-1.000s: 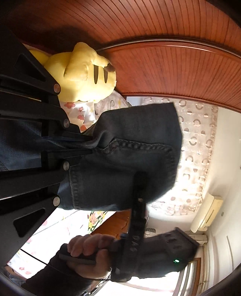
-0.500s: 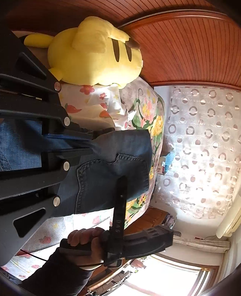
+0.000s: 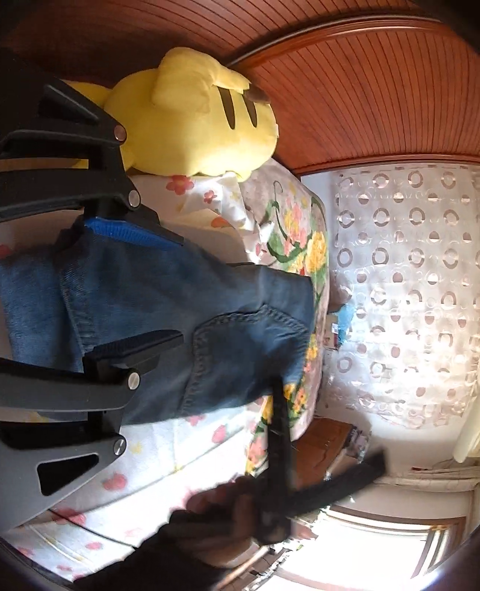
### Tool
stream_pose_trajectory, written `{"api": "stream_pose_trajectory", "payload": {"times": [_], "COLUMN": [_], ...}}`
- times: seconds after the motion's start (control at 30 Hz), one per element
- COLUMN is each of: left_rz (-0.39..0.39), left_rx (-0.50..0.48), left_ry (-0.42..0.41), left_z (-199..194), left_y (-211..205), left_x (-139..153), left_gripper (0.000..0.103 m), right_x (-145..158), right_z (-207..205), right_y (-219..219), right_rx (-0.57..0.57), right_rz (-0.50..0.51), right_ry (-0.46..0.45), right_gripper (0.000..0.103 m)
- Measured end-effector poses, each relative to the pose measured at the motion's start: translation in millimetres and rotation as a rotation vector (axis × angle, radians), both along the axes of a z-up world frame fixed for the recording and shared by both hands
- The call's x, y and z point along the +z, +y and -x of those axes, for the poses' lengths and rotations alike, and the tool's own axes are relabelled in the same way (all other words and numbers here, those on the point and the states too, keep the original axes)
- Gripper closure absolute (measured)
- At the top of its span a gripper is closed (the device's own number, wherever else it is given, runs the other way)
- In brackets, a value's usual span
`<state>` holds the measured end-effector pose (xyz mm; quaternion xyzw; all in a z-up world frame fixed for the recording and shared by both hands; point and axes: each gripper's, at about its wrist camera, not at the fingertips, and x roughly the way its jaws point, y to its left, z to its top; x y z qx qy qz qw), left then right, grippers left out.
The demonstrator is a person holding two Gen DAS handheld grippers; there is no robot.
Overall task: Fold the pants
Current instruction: 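Lower the held jeans onto the sheet beside the yellow plush toy, then open both grippers and smooth the placed jeans bundle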
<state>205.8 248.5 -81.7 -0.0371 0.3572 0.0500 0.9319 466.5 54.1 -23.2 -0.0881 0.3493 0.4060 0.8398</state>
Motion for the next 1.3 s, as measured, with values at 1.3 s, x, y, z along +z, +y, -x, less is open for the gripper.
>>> {"api": "stream_pose_trajectory", "payload": {"times": [1.3], "left_rz": [0.021], "left_rx": [0.041], "left_ry": [0.011], "left_z": [-1.8], "left_y": [-12.9], "left_x": [-5.7], "left_gripper": [0.023], "right_x": [-8.8], "right_z": [48.6], "right_y": [0.5], "right_rx": [0.11], "right_rz": [-0.054], "right_ry": [-0.06], "right_gripper": [0.067]}}
